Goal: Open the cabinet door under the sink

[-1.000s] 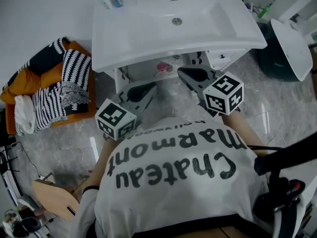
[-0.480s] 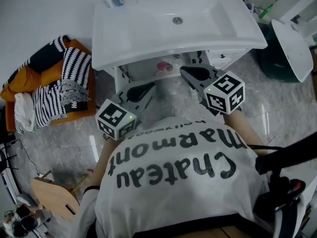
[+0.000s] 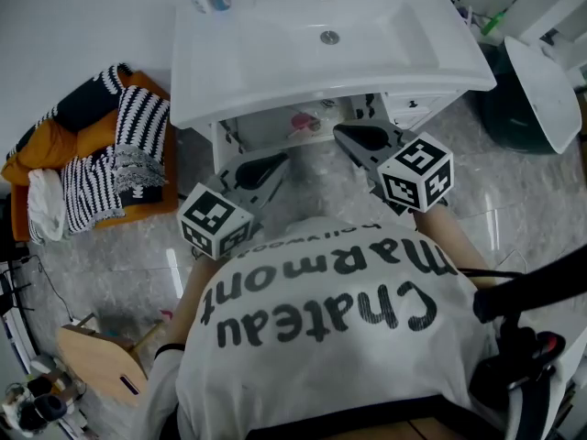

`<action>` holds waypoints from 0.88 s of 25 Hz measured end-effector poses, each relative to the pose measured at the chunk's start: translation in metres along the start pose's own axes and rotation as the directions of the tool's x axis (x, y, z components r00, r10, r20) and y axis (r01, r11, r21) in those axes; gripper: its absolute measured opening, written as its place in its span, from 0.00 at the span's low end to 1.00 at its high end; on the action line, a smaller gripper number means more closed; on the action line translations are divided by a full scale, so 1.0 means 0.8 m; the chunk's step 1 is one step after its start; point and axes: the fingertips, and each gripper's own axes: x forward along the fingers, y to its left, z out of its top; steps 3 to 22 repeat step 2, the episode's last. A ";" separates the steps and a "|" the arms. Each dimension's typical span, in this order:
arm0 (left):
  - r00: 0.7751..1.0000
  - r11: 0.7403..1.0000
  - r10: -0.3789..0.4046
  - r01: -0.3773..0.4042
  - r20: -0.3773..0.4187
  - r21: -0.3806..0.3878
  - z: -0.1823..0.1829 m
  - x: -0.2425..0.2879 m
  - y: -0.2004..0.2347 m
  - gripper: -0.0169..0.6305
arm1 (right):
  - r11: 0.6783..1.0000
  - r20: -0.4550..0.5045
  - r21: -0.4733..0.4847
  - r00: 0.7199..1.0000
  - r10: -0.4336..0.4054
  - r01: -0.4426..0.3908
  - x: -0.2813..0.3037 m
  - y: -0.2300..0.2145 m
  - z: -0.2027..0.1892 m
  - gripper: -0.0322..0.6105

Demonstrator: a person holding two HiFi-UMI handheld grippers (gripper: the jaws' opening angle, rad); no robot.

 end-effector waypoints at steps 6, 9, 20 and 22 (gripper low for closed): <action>1.000 1.000 0.001 -0.001 -0.005 0.005 -0.002 0.000 -0.002 0.05 | 1.000 0.001 -0.001 1.000 0.002 -0.002 -0.002 0.000 0.000 0.07; 1.000 1.000 0.001 -0.001 -0.005 0.005 -0.002 0.000 -0.002 0.05 | 1.000 0.001 -0.001 1.000 0.002 -0.002 -0.002 0.000 0.000 0.07; 1.000 1.000 0.001 -0.001 -0.005 0.005 -0.002 0.000 -0.002 0.05 | 1.000 0.001 -0.001 1.000 0.002 -0.002 -0.002 0.000 0.000 0.07; 1.000 1.000 0.001 -0.001 -0.005 0.005 -0.002 0.000 -0.002 0.05 | 1.000 0.001 -0.001 1.000 0.002 -0.002 -0.002 0.000 0.000 0.07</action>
